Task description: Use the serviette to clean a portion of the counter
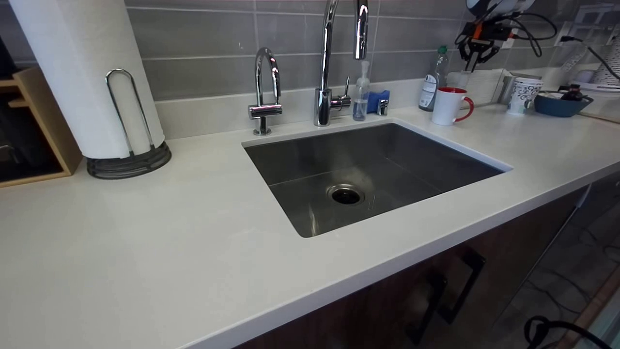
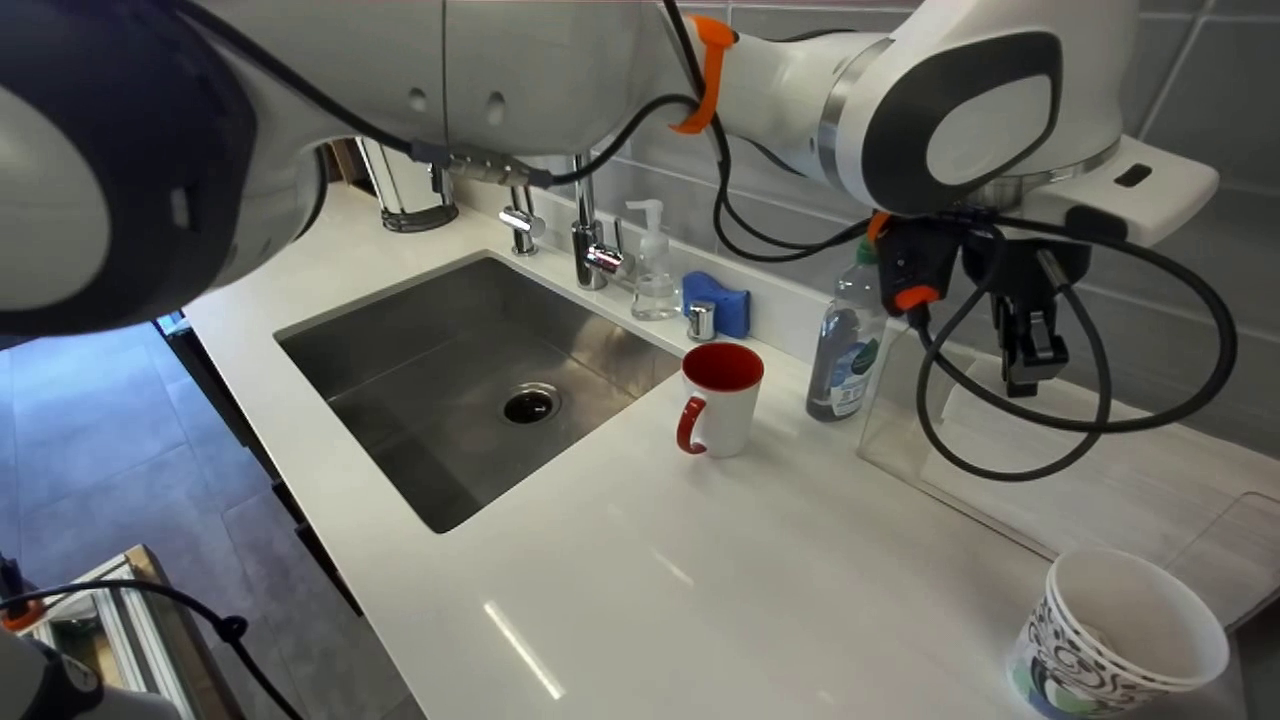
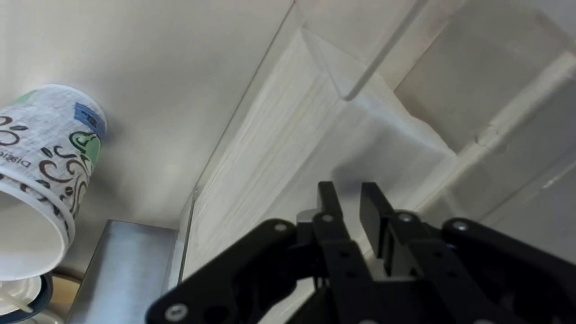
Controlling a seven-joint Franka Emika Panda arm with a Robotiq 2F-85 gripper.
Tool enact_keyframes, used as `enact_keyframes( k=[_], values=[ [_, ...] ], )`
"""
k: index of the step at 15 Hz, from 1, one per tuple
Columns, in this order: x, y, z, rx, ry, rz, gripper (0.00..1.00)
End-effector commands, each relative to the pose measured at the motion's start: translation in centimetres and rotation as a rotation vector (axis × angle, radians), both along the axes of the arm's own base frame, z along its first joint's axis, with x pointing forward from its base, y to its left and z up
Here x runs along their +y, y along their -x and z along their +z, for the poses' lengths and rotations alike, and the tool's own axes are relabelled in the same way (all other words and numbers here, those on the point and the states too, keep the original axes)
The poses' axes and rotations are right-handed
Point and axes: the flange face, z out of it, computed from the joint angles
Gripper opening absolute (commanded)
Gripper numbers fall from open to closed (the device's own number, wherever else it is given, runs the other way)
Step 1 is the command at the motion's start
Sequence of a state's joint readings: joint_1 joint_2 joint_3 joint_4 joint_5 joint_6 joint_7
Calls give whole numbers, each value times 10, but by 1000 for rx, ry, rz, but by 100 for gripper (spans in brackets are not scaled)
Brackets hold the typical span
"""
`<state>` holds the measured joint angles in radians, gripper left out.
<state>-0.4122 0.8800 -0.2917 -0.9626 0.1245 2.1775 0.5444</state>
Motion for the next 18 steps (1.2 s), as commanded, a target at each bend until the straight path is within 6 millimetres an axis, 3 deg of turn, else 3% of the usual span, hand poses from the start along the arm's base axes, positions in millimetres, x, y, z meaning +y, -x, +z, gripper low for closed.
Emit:
enact_keyframes(
  k=[1,6,18],
  values=[
    [-7,-6,-7,16,-15,-15,13],
    [-8,-9,-12,38,-14,-11,0],
    [-3,-10,-17,134,13,15,0]
  ],
)
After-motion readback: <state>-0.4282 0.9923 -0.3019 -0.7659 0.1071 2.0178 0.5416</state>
